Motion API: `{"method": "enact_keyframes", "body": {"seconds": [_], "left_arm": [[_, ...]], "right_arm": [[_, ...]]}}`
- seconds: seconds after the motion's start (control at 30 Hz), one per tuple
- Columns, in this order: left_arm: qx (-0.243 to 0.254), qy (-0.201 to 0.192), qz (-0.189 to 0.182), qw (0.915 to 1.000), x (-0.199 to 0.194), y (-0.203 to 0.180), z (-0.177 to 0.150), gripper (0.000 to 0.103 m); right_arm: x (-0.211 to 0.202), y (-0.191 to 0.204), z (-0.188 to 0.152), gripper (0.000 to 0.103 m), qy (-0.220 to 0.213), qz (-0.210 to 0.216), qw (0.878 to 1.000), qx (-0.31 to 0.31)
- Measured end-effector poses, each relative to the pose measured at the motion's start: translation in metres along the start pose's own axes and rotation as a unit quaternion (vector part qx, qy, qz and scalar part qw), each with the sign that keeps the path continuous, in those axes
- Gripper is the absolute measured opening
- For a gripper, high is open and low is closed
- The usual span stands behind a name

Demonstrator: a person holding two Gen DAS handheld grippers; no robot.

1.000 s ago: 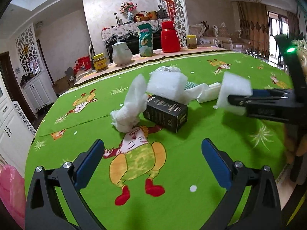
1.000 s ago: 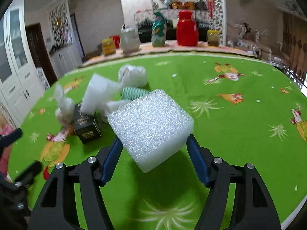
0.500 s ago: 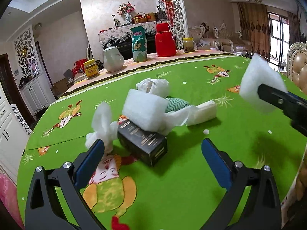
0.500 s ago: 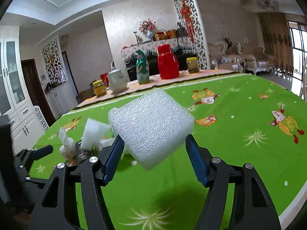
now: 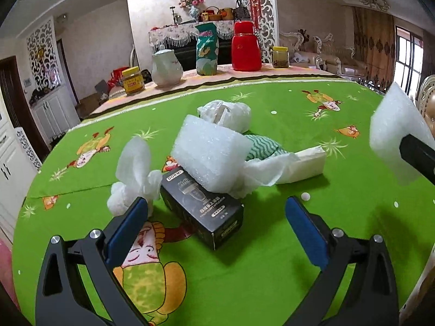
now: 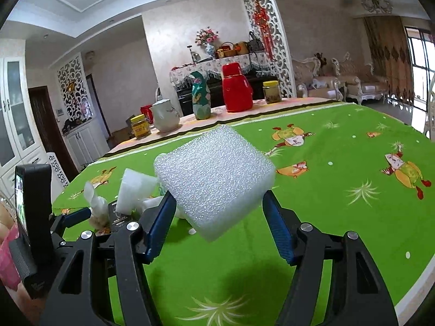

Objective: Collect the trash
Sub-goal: 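Grasp the black medicine box with the left tool while the right tool holds the foam cube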

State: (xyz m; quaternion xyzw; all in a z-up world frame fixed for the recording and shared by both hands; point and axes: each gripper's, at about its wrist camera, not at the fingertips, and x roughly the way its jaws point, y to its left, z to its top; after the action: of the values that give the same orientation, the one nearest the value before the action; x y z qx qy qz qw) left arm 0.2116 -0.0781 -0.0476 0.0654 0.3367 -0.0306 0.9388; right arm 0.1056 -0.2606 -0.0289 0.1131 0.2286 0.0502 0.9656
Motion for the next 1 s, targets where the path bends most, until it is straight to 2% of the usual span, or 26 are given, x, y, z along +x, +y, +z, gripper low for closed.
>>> {"method": "enact_keyframes", "body": {"seconds": [0.17,0.3,0.37,0.4,0.47,0.53,0.63,0.73,0.8,0.83,0.87,1.0], "left_arm": [[0.005,0.016,-0.010,0.9998,0.013,0.000,-0.001,0.098],[-0.004,0.042,-0.039,0.9983,0.024,0.004,-0.002,0.087],[-0.015,0.051,-0.056,0.9970,0.027,0.009,-0.003,0.069],[-0.019,0.055,-0.065,0.9962,0.029,0.012,-0.004,0.064],[-0.028,0.066,-0.085,0.9938,0.031,0.018,-0.006,0.033],[-0.031,0.073,-0.093,0.9925,0.032,0.023,-0.009,0.018],[-0.028,0.067,-0.100,0.9923,0.029,0.025,-0.009,0.015],[-0.024,0.061,-0.104,0.9925,0.026,0.021,-0.009,0.017],[-0.029,0.062,-0.105,0.9922,0.024,0.021,-0.009,0.044],[-0.038,0.061,-0.102,0.9922,0.021,0.022,-0.009,0.075],[-0.044,0.056,-0.098,0.9926,0.019,0.023,-0.010,0.088],[-0.044,0.038,-0.086,0.9945,0.014,0.025,-0.007,0.087]], "right_arm": [[0.003,-0.003,-0.002,0.064,0.010,0.003,1.000,0.017],[0.008,-0.002,-0.004,0.064,0.022,0.003,1.000,0.017],[0.010,-0.001,-0.006,0.064,0.028,0.001,0.999,0.015],[0.011,0.000,-0.007,0.064,0.030,0.004,0.999,0.016],[0.011,0.002,-0.008,0.064,0.033,0.007,0.999,0.014],[0.012,0.005,-0.009,0.064,0.033,0.002,0.999,0.004],[0.013,0.008,-0.011,0.064,0.037,-0.006,0.999,-0.010],[0.017,0.008,-0.013,0.064,0.046,-0.008,0.999,-0.013],[0.019,0.007,-0.014,0.064,0.051,-0.004,0.999,-0.009],[0.019,0.006,-0.013,0.064,0.051,-0.004,0.999,-0.008],[0.018,0.006,-0.013,0.064,0.050,-0.005,0.999,-0.008],[0.016,0.006,-0.011,0.064,0.046,0.000,0.999,-0.004]]}}
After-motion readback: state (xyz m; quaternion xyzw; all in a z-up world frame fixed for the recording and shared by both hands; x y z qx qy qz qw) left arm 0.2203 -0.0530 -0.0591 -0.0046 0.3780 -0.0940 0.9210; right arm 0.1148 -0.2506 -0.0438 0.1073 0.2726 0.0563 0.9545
